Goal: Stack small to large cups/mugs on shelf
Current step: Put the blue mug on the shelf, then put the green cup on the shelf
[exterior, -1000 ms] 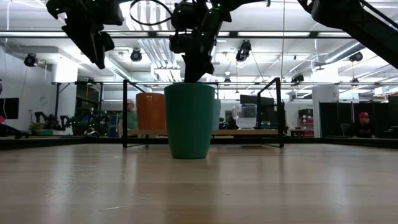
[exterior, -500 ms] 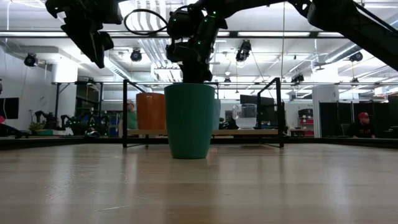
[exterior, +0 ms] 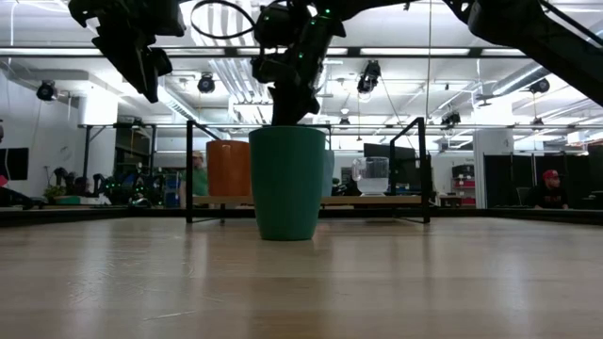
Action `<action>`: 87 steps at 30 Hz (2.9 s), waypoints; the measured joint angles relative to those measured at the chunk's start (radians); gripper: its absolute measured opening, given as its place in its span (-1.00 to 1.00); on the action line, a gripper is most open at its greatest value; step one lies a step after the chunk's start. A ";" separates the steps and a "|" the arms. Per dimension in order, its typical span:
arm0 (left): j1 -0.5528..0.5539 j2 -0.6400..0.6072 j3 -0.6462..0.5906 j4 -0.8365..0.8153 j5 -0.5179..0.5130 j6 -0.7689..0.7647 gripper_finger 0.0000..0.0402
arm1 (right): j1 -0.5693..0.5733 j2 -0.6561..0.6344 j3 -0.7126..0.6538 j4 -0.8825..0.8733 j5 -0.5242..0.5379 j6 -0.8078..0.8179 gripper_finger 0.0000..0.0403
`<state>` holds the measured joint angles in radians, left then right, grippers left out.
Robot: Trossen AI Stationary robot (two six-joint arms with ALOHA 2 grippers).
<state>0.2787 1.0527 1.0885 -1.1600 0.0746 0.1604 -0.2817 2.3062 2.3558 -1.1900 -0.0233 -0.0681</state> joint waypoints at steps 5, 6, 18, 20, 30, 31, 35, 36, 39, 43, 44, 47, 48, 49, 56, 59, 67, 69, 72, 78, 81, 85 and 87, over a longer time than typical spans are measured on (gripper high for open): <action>0.000 0.000 0.000 0.000 0.000 0.000 -0.16 | 0.002 -0.010 0.000 0.002 0.001 -0.002 -0.51; 0.000 0.000 0.000 0.000 0.000 0.000 -0.16 | 0.002 -0.014 0.000 0.004 0.001 -0.002 -0.49; 0.001 0.007 0.000 0.012 0.090 0.117 -0.16 | 0.007 -0.112 0.000 0.021 0.059 0.007 -0.37; 0.000 0.017 0.000 0.032 0.176 0.226 -0.16 | 0.011 -0.138 0.000 0.032 0.109 0.013 -0.36; -0.030 0.229 0.060 0.078 0.232 0.407 -0.16 | 0.014 -0.291 0.001 -0.101 0.025 0.190 -0.37; -0.034 0.248 0.066 0.077 0.232 0.409 -0.16 | 0.026 -0.301 0.001 -0.137 0.010 0.214 -0.38; -0.047 0.291 0.100 0.079 0.232 0.473 -0.16 | 0.091 -0.338 0.000 -0.237 0.053 0.262 -0.38; -0.051 0.298 0.112 0.081 0.231 0.499 -0.16 | 0.108 -0.349 0.000 -0.247 0.074 0.270 -0.37; -0.066 0.323 0.166 0.083 0.203 0.591 -0.16 | 0.146 -0.378 0.000 -0.261 0.137 0.323 -0.32; -0.108 0.363 0.253 0.090 0.146 0.765 -0.16 | 0.175 -0.416 0.000 -0.302 0.179 0.403 -0.26; -0.123 0.374 0.272 0.103 0.139 0.815 -0.16 | 0.180 -0.426 0.000 -0.316 0.199 0.421 -0.25; -0.164 0.413 0.306 0.134 0.105 0.935 -0.16 | 0.186 -0.455 0.000 -0.368 0.266 0.464 -0.21; -0.173 0.425 0.310 0.149 0.103 0.970 -0.16 | 0.186 -0.463 0.000 -0.382 0.282 0.475 -0.20; -0.181 0.442 0.312 0.163 0.103 0.998 -0.16 | 0.185 -0.471 -0.001 -0.384 0.291 0.482 -0.19; -0.223 0.550 0.347 0.238 0.061 1.025 -0.16 | 0.185 -0.544 -0.003 -0.381 0.313 0.513 -0.15; -0.242 0.589 0.361 0.237 0.017 1.025 -0.16 | 0.185 -0.578 -0.003 -0.381 0.313 0.513 -0.15; -0.333 0.596 0.361 0.180 -0.218 0.948 -0.16 | 0.185 -0.670 -0.004 -0.381 0.313 0.505 -0.15; -0.356 0.582 0.361 0.162 -0.207 0.933 -0.16 | 0.185 -0.686 -0.005 -0.381 0.313 0.500 -0.15; -0.383 0.570 0.361 0.153 -0.161 0.814 -0.16 | 0.186 -0.707 -0.005 -0.381 0.313 0.480 -0.15; -0.385 0.573 0.361 0.204 -0.117 0.387 -0.32 | 0.186 -0.716 -0.005 -0.381 0.313 0.449 -0.15; -0.383 0.573 0.360 0.195 -0.176 0.230 -0.57 | 0.191 -0.716 -0.005 -0.381 0.313 0.426 -0.15; -0.377 0.567 0.358 0.116 -0.143 0.010 -0.94 | 0.203 -0.716 -0.005 -0.381 0.313 0.408 -0.14; -0.379 0.564 0.341 0.112 -0.137 -0.089 -0.96 | 0.211 -0.716 -0.005 -0.381 0.313 0.407 -0.14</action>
<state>-0.1007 1.6170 1.4297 -1.0485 -0.0623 0.0715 -0.0711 1.5902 2.3505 -1.5711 0.2898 0.3392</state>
